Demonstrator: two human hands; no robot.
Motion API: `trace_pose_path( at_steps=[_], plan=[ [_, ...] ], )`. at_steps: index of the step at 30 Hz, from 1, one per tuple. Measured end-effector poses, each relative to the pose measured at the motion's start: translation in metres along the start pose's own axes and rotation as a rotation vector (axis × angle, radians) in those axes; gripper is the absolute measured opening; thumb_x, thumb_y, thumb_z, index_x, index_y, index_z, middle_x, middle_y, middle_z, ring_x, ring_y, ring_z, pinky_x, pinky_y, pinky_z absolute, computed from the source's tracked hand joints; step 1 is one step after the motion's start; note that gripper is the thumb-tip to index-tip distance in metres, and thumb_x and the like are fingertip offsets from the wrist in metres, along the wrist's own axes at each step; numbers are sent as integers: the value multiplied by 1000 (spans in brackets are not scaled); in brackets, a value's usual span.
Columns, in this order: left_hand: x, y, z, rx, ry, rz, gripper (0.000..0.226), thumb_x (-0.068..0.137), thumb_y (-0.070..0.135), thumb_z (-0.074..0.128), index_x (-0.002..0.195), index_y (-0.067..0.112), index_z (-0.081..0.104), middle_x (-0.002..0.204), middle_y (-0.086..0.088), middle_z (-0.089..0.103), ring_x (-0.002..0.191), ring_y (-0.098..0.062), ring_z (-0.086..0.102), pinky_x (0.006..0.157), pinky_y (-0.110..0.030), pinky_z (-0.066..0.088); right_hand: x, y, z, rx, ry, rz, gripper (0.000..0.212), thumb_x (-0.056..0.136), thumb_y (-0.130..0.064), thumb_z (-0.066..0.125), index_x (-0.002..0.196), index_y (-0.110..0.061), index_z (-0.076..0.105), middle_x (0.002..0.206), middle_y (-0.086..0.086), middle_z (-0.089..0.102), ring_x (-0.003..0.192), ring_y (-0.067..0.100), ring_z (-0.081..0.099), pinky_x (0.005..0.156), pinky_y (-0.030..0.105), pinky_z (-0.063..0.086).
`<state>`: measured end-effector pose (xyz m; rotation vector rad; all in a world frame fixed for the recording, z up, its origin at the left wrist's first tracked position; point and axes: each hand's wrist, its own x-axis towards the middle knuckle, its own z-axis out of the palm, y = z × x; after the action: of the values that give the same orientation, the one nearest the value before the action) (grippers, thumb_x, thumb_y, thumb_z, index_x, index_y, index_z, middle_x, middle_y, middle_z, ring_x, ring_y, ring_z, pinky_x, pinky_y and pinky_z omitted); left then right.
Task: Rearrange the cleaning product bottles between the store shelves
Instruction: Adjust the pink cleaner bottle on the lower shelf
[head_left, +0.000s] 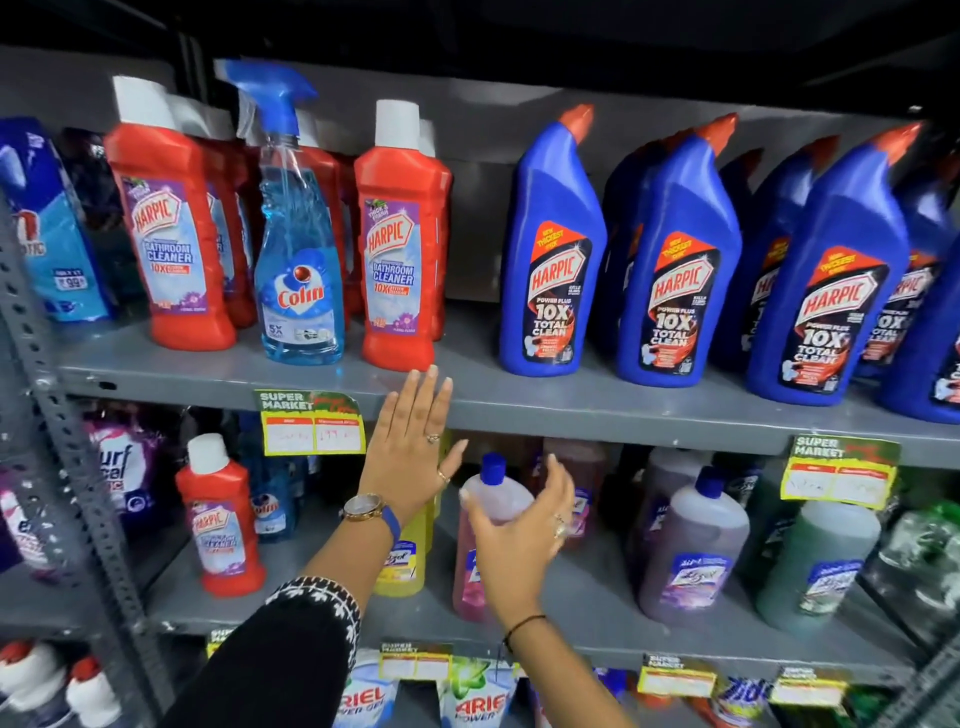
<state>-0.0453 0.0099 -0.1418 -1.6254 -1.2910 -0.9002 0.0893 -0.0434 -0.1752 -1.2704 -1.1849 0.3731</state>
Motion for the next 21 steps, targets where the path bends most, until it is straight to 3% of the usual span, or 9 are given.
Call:
trace_pose_path(
  at_steps=[3, 7, 12, 17, 21],
  plan=[
    [-1, -1, 0, 4, -1, 9, 80, 90, 41, 38, 151, 12, -5, 158, -6, -12, 145, -23, -3, 118, -36, -2, -3, 32, 27, -187, -197, 304, 120, 53, -53, 84, 147, -26, 14, 157, 12, 9, 144, 31, 9, 110, 62, 13],
    [0, 0, 0, 4, 7, 17, 80, 88, 37, 38, 151, 11, -6, 157, -6, -12, 145, -23, -4, 118, -36, -2, -3, 48, 46, -236, -223, 403, 131, 50, -54, 84, 149, -31, 1, 159, 11, -6, 145, 32, 0, 107, 66, 11],
    [-1, -1, 0, 27, -8, 23, 81, 89, 40, 38, 150, 11, -6, 157, -6, -14, 145, -23, -6, 118, -36, -4, -1, 64, 57, -253, -140, 374, 123, 54, -44, 86, 147, -31, 7, 154, 17, 15, 143, 35, 14, 110, 61, 12],
    [-1, -1, 2, 30, 5, 21, 83, 89, 42, 39, 150, 11, -7, 157, -6, -15, 145, -23, -7, 118, -36, -5, 10, 69, 56, -252, -81, 286, 105, 53, -35, 85, 139, -24, 26, 135, 17, 36, 120, 40, 41, 103, 55, 35],
    [-1, -1, 3, 34, 26, 22, 84, 88, 41, 41, 151, 11, -6, 157, -6, -14, 145, -22, -6, 118, -36, -4, 29, 78, 40, -253, -16, 278, 103, 51, -31, 86, 136, -22, 29, 131, 21, 38, 116, 43, 41, 96, 52, 40]
  ],
)
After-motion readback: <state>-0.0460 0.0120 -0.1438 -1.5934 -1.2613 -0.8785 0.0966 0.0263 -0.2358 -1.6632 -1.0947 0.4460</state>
